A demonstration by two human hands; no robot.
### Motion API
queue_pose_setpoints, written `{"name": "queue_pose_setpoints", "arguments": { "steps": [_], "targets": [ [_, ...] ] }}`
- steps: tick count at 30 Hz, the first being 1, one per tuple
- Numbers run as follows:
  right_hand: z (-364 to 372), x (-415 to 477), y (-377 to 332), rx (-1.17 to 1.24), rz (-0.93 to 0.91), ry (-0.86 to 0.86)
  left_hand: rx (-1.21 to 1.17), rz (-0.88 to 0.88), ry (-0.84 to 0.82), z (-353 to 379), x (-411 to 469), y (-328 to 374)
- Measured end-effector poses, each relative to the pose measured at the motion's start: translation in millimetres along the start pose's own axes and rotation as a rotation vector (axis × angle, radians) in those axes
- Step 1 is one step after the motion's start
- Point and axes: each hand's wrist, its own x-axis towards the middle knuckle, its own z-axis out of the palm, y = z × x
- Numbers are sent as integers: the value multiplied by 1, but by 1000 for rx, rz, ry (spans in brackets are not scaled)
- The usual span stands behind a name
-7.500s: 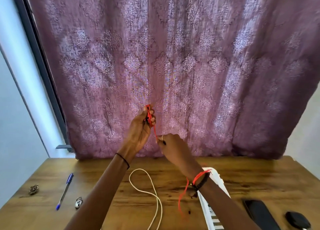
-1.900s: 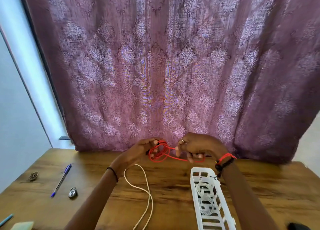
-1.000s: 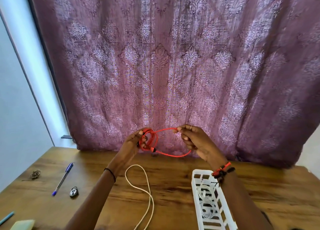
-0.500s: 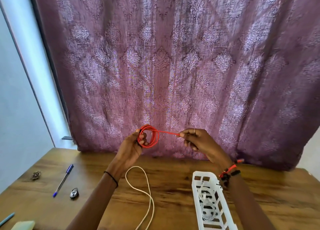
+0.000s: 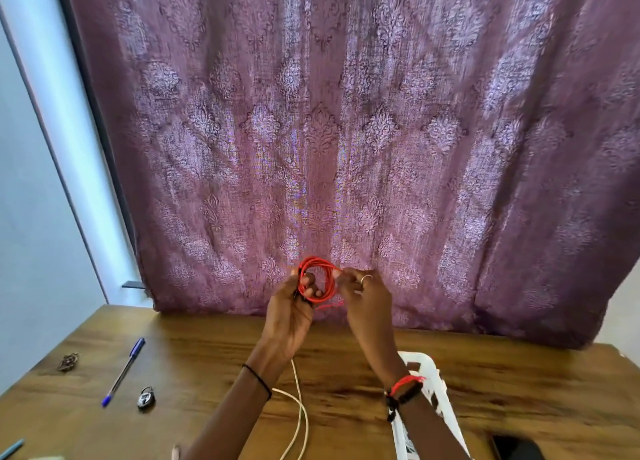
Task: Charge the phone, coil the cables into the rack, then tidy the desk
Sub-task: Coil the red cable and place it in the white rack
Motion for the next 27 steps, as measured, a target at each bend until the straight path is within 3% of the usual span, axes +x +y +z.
{"name": "queue_pose_setpoints", "arguments": {
  "steps": [7,13,20,27],
  "targets": [
    [12,-1,3,-92,141,-159,82,-15,-23,6,-10,-8],
    [14,1,6,-132,266,-185,113,-70,-37,0,-10,-13],
    [7,0,-2,-78,249,-203,140,-77,-71,-1,-11,-12],
    [3,6,1,-31,212,-237,441,-10,-205,-4,-6,-7]
  ]
}}
